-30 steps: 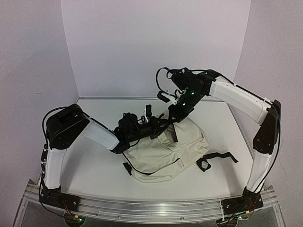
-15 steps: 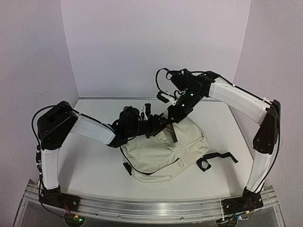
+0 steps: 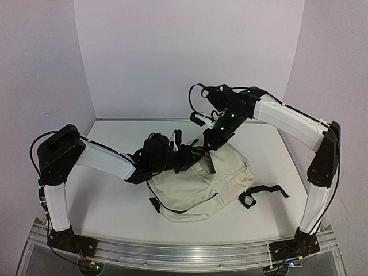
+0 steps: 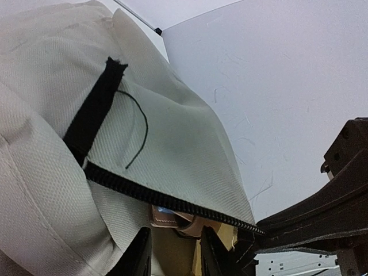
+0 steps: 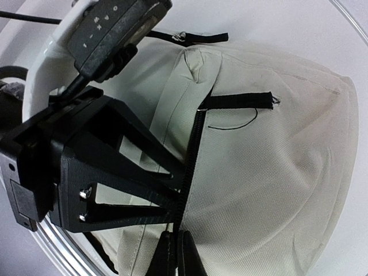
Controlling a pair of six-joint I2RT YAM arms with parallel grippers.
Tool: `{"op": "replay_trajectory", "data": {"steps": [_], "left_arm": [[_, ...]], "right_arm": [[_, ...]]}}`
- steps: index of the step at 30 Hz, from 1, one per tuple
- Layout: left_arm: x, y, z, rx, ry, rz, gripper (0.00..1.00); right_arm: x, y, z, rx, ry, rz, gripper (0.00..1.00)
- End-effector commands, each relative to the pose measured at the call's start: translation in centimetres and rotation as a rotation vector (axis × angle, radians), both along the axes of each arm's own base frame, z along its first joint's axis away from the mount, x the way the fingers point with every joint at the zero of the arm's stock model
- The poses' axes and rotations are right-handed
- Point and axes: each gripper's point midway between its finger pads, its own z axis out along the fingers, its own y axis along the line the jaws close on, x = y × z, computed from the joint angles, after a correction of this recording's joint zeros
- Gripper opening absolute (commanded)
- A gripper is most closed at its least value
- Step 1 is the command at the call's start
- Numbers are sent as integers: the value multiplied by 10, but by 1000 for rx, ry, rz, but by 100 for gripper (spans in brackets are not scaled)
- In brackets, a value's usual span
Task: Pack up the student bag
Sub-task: Place the personal item in the student bag.
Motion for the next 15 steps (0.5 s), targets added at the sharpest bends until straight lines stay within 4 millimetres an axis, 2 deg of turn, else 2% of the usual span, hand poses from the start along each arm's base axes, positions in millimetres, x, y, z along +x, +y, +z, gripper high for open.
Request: {"op": "replay_trajectory", "data": {"steps": [1,7,10,13,15], "left_arm": [[-3,-16,15,-32,-32,-26,23],[13,-24,25,-40,-93,4,1],[28,-20,30,-41,-106,24,0],[39,-8,31,-41,-102,46,0],[37,-3,32,-24,-111,31,9]], "right_arm": [[-4,7,19,56,-27,20,0],[-14,7,9,60,20,40,0],[-19,6,3,61,50,50,0],[-23,7,0,67,70,54,0],[-25,6,-2,66,78,53,0]]}}
